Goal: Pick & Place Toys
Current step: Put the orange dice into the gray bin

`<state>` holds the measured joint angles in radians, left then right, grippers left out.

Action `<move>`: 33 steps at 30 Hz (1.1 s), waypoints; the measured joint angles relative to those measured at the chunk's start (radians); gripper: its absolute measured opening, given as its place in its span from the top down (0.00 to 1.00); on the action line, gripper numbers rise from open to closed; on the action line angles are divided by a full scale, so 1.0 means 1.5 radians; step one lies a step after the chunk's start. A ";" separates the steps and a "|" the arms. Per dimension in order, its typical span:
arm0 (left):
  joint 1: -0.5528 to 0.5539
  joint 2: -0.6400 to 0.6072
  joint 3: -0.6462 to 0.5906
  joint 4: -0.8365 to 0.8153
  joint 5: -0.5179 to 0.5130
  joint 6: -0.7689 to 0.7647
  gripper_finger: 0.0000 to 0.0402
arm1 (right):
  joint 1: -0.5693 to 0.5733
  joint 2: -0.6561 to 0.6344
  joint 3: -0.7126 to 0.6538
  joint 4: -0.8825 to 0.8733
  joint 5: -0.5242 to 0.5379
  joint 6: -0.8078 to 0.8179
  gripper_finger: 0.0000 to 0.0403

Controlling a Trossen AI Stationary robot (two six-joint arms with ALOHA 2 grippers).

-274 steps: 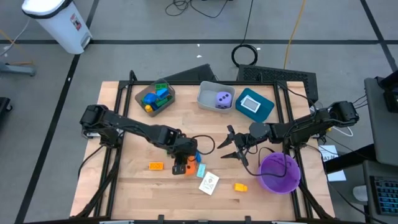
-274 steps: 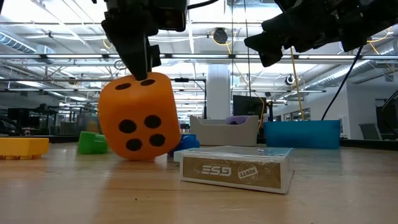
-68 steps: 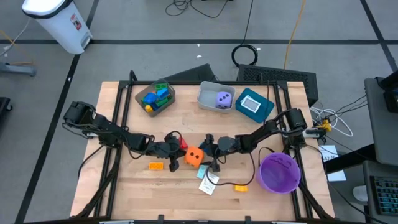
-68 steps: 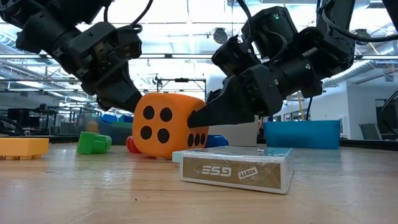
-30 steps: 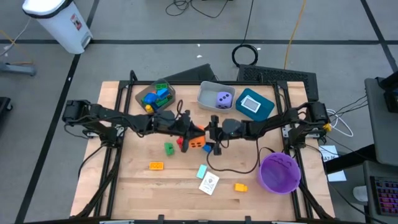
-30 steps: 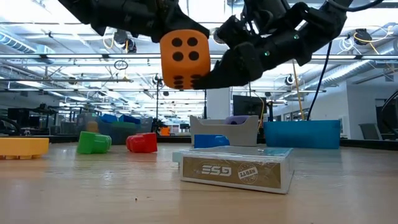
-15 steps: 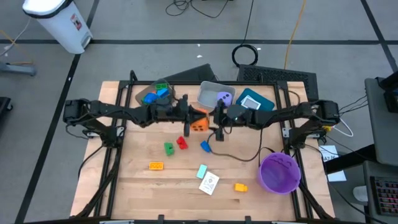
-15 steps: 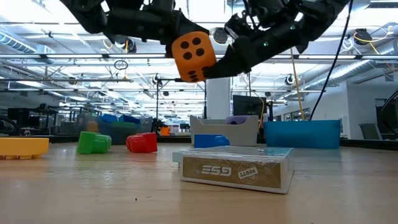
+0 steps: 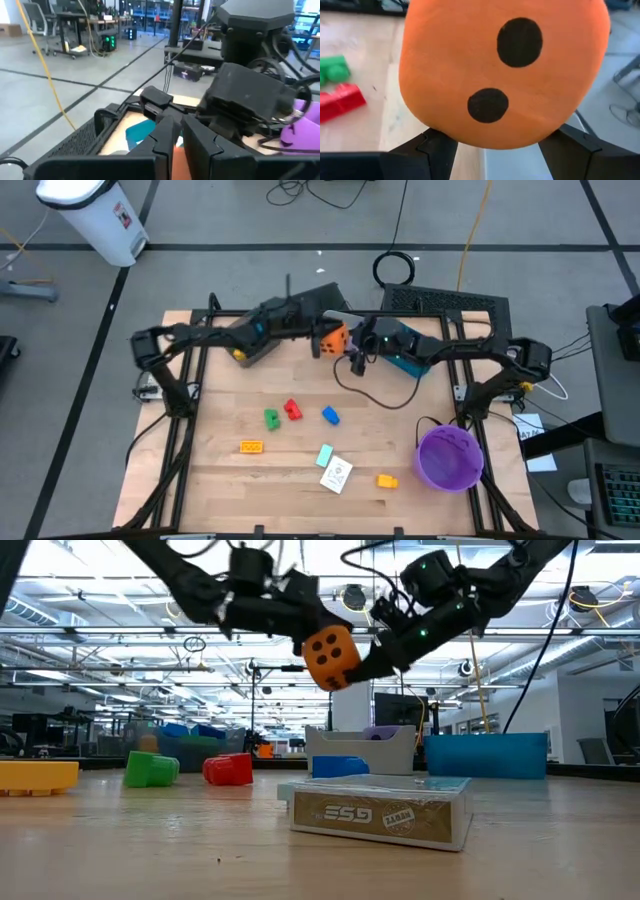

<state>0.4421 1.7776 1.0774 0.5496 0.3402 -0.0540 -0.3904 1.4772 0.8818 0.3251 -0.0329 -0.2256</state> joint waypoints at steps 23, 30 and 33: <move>0.109 0.098 0.112 -0.147 -0.016 -0.041 0.90 | -0.159 0.105 0.016 0.098 -0.140 0.026 0.40; 0.107 0.098 0.112 -0.157 -0.020 -0.037 0.90 | -0.162 0.140 0.028 0.101 -0.138 0.017 0.40; 0.106 0.099 0.112 -0.158 -0.024 -0.036 0.90 | -0.168 0.140 0.028 0.093 -0.139 0.016 0.40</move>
<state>0.6012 1.9259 1.2457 0.3119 0.3043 -0.1086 -0.6421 1.6878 0.9245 0.4651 -0.2417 -0.2018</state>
